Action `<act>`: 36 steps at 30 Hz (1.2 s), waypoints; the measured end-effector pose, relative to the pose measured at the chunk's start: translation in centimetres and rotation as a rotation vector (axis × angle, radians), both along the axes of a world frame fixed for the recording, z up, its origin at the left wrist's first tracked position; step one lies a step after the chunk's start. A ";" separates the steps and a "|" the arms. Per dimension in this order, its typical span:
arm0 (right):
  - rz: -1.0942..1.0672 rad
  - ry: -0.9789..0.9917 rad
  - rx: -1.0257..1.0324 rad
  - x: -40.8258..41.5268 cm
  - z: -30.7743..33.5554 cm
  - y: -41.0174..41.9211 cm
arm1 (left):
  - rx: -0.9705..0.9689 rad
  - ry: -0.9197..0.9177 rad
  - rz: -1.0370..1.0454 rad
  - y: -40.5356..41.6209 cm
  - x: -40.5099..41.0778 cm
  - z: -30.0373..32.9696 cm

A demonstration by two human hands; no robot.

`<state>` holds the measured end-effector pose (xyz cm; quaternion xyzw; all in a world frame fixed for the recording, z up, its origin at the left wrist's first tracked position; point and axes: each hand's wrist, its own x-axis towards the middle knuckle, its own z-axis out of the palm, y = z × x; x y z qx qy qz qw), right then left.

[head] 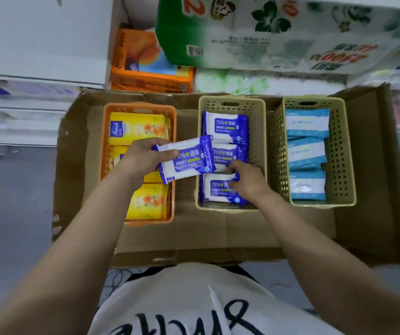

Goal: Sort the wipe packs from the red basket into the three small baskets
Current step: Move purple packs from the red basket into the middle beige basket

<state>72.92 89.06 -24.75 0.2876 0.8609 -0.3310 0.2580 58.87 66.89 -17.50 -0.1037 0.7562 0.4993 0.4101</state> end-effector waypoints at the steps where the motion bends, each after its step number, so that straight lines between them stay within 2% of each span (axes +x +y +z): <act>1: 0.050 0.037 0.081 0.5 -0.4 -0.3 | -0.008 0.001 -0.011 0.1 0.1 -0.2; 4: 0.179 0.128 0.229 1.4 -0.9 -1.1 | -0.051 0.018 -0.029 0.4 0.4 -0.7; 8: 0.326 0.140 0.366 1.8 -1.1 -1.5 | -0.073 0.059 -0.057 1.2 0.9 -1.2; 9: 0.276 0.194 0.354 1.6 -0.9 -1.5 | -0.074 0.070 -0.073 1.4 1.1 -1.3; 11: 0.025 0.383 0.271 1.2 0.2 -1.1 | -0.072 0.088 -0.112 1.7 1.4 -1.6; 13: -0.211 0.486 0.050 0.1 2.1 -0.6 | -0.062 0.084 -0.169 2.3 1.7 -1.5; 15: -0.247 0.384 -0.295 -1.2 4.1 0.0 | -0.009 0.053 -0.220 3.2 1.9 -1.3; 17: -0.124 0.219 -0.438 -2.2 5.5 0.7 | 0.080 0.028 -0.206 4.4 2.0 -1.3; 19: -0.096 0.188 -0.366 -3.0 6.0 1.7 | 0.106 0.064 -0.115 5.7 2.3 -1.7; 22: -0.230 0.319 -0.103 -4.5 5.8 4.2 | -0.034 0.243 -0.070 7.3 3.0 -3.0; 24: -0.280 0.300 -0.041 -5.5 5.6 5.9 | -0.119 0.264 -0.081 7.9 3.6 -3.9; 26: -0.234 0.233 -0.025 -6.3 5.2 6.9 | -0.127 0.240 -0.073 8.0 4.2 -4.7; 28: -0.134 0.164 -0.035 -6.8 4.7 7.2 | -0.056 0.177 0.029 7.9 4.4 -5.2; 31: 0.012 0.023 -0.139 -6.6 3.7 6.5 | 0.023 0.093 0.136 7.5 4.2 -5.6; 33: 0.033 -0.030 -0.185 -6.2 2.8 5.7 | 0.050 0.060 0.157 7.5 4.1 -5.6; 36: 0.009 -0.007 -0.188 -5.8 1.7 5.0 | 0.069 0.040 0.165 7.5 4.0 -5.7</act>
